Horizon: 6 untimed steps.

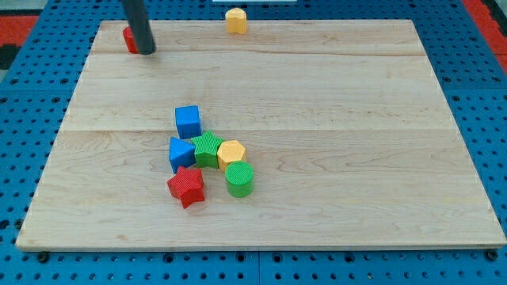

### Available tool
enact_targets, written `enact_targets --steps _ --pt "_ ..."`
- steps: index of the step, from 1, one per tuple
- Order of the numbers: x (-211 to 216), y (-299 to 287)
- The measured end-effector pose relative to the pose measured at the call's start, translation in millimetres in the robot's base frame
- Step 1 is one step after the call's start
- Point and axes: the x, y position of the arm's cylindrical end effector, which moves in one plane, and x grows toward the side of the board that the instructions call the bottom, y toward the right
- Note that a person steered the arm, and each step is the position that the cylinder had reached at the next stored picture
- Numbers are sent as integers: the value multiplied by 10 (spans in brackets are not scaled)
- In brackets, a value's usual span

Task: Push yellow heart slightly left

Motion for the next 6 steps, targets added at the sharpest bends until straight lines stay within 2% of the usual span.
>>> enact_targets --steps 1,2,3,4,5,6 --pt "-255 1225" --pt "-734 2011" --pt "-752 1873" --pt "-767 1176" --pt "-618 961" --pt "-96 675"
